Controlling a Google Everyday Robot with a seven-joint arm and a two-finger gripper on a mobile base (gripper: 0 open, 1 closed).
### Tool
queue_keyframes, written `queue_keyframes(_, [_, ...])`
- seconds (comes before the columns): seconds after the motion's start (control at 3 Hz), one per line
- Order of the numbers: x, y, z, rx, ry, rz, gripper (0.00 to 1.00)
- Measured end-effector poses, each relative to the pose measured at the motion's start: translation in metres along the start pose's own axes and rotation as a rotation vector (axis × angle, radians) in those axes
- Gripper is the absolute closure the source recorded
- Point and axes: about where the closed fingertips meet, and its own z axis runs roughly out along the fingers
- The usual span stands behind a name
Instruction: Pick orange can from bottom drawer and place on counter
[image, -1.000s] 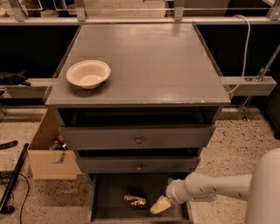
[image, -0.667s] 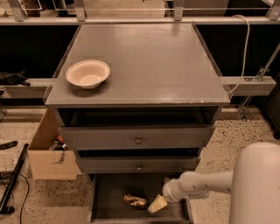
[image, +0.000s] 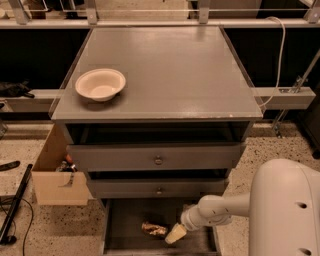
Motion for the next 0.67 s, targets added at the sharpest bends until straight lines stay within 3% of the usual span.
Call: queue_keyframes(0.67, [-0.034,-0.017,0.059,0.018,-0.14,0.022,0.0])
